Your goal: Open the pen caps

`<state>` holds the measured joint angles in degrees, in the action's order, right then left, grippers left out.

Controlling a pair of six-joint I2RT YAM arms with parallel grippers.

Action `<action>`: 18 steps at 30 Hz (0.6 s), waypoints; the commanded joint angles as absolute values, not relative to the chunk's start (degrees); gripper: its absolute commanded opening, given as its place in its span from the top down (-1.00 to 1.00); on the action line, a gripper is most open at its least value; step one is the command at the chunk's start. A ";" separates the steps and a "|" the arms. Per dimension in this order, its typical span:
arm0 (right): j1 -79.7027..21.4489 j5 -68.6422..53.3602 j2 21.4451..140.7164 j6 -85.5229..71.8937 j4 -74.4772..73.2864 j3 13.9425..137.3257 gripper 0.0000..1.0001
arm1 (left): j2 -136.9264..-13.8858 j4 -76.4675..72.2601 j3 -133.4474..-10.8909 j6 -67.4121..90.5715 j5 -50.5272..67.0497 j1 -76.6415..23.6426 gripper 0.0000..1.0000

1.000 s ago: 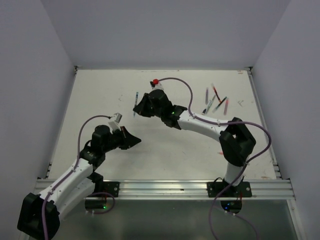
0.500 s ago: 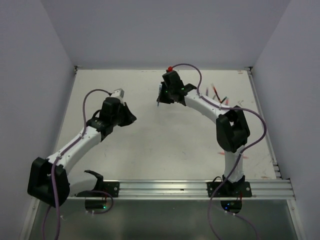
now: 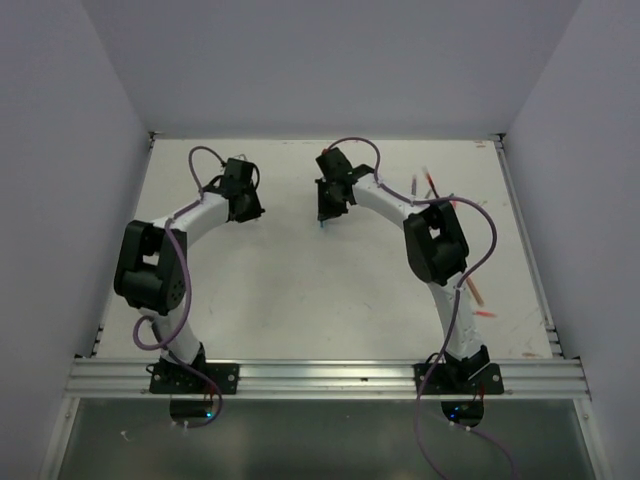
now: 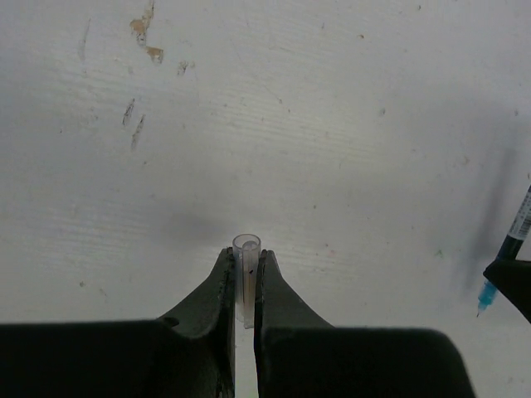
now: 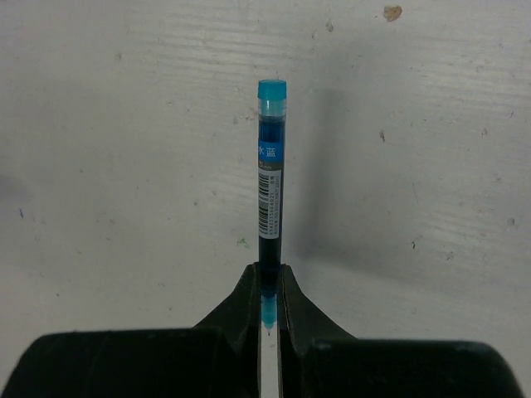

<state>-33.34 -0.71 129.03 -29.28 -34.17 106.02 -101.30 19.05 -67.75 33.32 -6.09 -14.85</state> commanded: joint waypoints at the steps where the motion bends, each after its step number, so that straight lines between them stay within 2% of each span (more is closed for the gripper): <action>1: -32.61 -2.81 130.16 -27.25 -35.86 110.21 1.00 | -105.80 19.42 -74.34 32.08 -9.40 -15.29 1.00; 8: -32.34 -2.55 131.48 -26.37 -36.56 109.86 1.00 | -109.60 19.95 -75.06 31.38 -10.02 -15.73 1.00; 18: -32.26 -1.85 132.36 -26.19 -36.56 109.60 0.85 | -112.06 22.41 -76.11 31.11 -12.13 -16.44 1.00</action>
<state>-32.49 -1.45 132.03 -27.31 -36.05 108.12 -110.74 21.15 -73.82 32.71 -9.76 -16.21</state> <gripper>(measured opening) 0.079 0.066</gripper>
